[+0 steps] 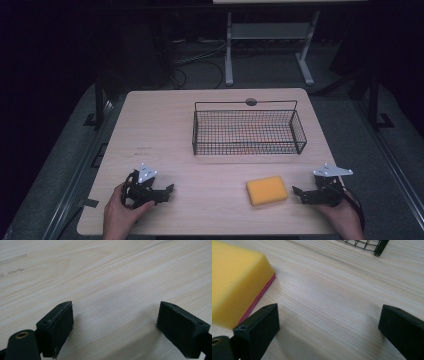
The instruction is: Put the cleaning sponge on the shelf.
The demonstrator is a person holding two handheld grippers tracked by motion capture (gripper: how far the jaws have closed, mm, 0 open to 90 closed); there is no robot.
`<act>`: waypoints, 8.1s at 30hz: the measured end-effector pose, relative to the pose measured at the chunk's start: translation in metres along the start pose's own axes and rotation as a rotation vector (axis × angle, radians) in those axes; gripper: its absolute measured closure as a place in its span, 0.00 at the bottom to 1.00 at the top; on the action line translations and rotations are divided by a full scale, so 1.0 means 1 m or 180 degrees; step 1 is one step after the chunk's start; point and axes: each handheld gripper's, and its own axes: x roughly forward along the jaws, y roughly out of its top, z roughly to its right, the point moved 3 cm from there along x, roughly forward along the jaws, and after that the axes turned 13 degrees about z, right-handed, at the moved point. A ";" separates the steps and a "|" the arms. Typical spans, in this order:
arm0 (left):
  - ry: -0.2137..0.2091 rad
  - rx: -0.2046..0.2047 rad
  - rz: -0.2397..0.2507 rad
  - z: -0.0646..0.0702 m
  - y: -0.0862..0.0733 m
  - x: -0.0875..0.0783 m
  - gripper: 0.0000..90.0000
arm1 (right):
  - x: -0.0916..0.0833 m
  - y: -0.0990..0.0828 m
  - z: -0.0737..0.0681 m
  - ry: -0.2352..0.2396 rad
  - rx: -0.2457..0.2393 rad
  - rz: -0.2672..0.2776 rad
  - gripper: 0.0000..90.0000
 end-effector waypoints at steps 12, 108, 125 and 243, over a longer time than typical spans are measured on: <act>-0.0002 -0.0001 0.0001 0.000 0.000 0.000 0.14 | -0.003 0.002 0.000 0.0031 -0.0010 -0.0065 0.13; -0.0001 0.0001 0.0001 0.000 0.000 0.000 0.14 | 0.023 0.042 -0.044 0.0951 -0.0230 -0.0327 1.00; -0.0005 -0.0004 0.0000 0.000 0.000 0.000 0.14 | 0.048 0.059 -0.045 0.0953 -0.0317 -0.0316 1.00; 0.0000 -0.0006 0.0004 0.000 0.000 0.000 0.14 | 0.007 0.079 -0.079 0.1040 -0.0308 -0.0403 0.56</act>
